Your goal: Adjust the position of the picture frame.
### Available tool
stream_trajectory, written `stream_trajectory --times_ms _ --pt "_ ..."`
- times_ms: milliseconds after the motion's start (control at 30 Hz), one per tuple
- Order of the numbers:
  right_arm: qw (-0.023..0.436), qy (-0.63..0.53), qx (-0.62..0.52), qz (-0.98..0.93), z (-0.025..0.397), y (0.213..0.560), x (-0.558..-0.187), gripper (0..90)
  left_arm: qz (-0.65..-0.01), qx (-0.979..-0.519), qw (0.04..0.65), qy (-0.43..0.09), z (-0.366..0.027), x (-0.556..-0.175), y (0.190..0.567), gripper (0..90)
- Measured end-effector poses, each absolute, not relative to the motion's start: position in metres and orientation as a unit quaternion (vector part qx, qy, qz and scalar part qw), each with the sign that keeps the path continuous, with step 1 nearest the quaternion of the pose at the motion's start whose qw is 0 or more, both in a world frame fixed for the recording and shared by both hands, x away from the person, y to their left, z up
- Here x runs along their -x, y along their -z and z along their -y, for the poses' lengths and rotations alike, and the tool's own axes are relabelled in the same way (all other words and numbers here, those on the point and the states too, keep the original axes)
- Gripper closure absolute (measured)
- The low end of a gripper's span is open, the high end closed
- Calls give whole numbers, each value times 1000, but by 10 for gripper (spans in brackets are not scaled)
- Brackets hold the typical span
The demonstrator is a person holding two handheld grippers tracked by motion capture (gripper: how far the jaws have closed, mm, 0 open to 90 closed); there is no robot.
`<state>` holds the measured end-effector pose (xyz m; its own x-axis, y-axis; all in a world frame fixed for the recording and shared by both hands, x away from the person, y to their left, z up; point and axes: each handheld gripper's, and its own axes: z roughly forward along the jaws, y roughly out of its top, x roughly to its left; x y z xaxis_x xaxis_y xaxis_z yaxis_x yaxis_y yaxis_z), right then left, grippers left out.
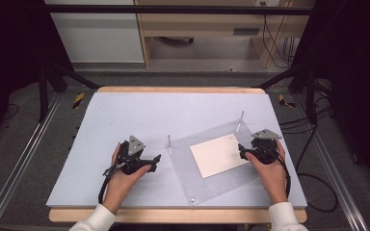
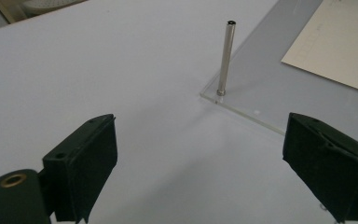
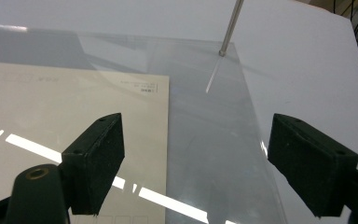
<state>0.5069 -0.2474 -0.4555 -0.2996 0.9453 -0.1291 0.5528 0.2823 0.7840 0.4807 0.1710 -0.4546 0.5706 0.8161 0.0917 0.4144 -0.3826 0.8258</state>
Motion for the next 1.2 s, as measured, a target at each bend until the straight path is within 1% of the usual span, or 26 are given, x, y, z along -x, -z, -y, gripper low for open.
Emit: stream_trajectory --times_ms 100,167,233,267,333,367,467,500,533,567,600,633,700,733,767,800,833,900,933,1000,1033,1100,1167,1200 --pt "307 -316 -510 -739 247 456 -507 192 -386 -793 397 -255 -168 -478 455 126" --pt "310 -316 -517 -733 247 454 -506 198 -378 -799 393 -252 -164 -476 455 169" --pt "325 -316 -503 -735 244 451 -505 246 -380 -797 399 -248 -160 -474 454 195" --pt "323 -315 -496 -742 242 449 -504 239 -382 -798 408 -225 -155 -474 451 242" --pt "318 -318 -492 -746 241 446 -505 239 -375 -802 409 -222 -152 -475 449 244" --pt "316 -322 -488 -747 238 438 -508 262 -364 -807 402 -233 -147 -480 445 242" --pt "313 -319 -481 -754 241 421 -517 361 -366 -802 411 -232 -142 -489 443 238" --pt "313 -319 -481 -754 241 421 -517 361 -366 -802 411 -232 -142 -489 443 238" --pt "304 -318 -480 -759 242 415 -522 414 -366 -799 413 -236 -140 -490 443 238" --pt "297 -301 -477 -770 244 407 -534 443 -363 -798 418 -238 -137 -491 445 238" --pt "297 -301 -477 -770 244 407 -534 443 -357 -800 416 -244 -135 -492 446 238" --pt "285 -281 -474 -784 247 405 -546 454 -353 -801 412 -254 -134 -493 448 237" --pt "280 -275 -476 -787 249 405 -552 445 -360 -797 411 -259 -133 -494 451 236" --pt "275 -271 -473 -792 250 405 -557 426 -366 -794 410 -261 -133 -495 452 238" --pt "258 -269 -474 -797 253 405 -566 430 -371 -793 407 -260 -133 -499 453 242" --pt "258 -269 -474 -797 253 405 -566 430 -371 -793 407 -260 -133 -499 453 248" --pt "250 -275 -482 -794 258 405 -573 477 -372 -790 408 -265 -132 -500 453 264" --pt "246 -280 -486 -790 260 406 -576 491 -376 -785 412 -269 -131 -502 452 265" --pt "245 -291 -491 -783 261 408 -582 528 -379 -784 413 -269 -130 -504 452 271" --pt "245 -295 -492 -782 261 410 -585 541 -381 -784 412 -267 -127 -508 454 280" --pt "239 -295 -495 -782 259 416 -592 556 -383 -783 411 -266 -126 -510 454 306" --pt "234 -302 -496 -779 258 423 -599 570 -394 -779 415 -257 -121 -515 457 327" --pt "231 -313 -501 -773 257 430 -607 606 -398 -778 415 -253 -118 -517 458 352" --pt "238 -312 -503 -770 257 434 -611 624 -399 -779 414 -250 -117 -518 459 368"
